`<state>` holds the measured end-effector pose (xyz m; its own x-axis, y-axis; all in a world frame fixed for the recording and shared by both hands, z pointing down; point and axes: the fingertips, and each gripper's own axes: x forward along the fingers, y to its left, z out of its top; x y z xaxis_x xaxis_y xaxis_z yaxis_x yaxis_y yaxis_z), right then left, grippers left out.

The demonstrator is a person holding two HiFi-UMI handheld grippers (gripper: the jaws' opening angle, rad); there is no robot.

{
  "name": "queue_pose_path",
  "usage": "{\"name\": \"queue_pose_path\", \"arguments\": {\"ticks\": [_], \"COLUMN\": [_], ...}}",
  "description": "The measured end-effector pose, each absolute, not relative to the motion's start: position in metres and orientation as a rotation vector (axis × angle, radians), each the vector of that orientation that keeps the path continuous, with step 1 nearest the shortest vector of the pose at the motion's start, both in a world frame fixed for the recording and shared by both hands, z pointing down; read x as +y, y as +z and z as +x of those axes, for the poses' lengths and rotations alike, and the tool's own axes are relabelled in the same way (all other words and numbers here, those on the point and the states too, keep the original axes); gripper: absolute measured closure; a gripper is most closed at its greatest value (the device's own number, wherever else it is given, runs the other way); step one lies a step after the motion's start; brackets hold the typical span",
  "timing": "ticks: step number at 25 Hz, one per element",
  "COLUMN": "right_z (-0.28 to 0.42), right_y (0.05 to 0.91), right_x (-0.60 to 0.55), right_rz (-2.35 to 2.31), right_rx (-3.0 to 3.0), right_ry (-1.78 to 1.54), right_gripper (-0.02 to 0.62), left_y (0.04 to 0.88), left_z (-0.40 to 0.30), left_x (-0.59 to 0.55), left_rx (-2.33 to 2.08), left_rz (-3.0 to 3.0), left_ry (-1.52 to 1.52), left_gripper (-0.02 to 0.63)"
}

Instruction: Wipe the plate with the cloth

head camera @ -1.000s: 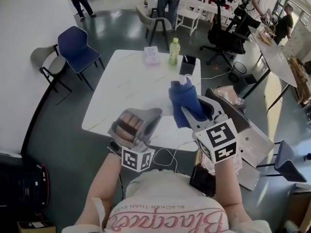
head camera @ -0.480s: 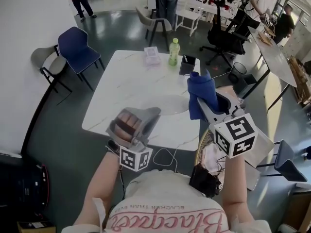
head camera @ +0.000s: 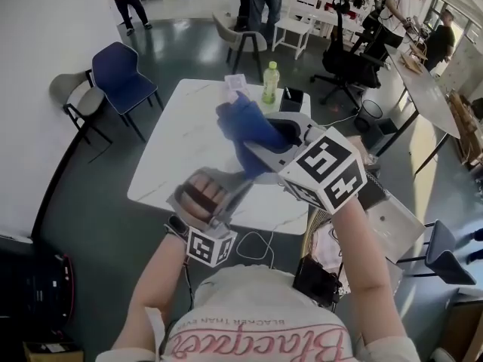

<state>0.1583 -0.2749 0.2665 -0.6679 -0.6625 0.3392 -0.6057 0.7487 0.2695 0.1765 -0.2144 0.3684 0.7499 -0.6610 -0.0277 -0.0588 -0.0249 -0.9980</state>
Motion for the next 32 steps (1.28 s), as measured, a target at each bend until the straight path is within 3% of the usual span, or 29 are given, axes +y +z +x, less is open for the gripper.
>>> {"name": "queue_pose_path", "arguments": {"ticks": [10, 32], "right_z": [0.131, 0.258], "right_y": [0.338, 0.393], "right_x": [-0.293, -0.313], "right_rz": [0.725, 1.009], "right_rx": [-2.380, -2.207], "right_ry": [-0.118, 0.133], "right_gripper": [0.462, 0.462], "left_y": [0.381, 0.380], "left_z": [0.175, 0.175], "left_x": [-0.210, -0.208], "left_rx": [0.535, 0.552], "left_rz": [-1.486, -1.544], "left_ry": [-0.569, -0.550], "left_gripper": [0.588, 0.588]}}
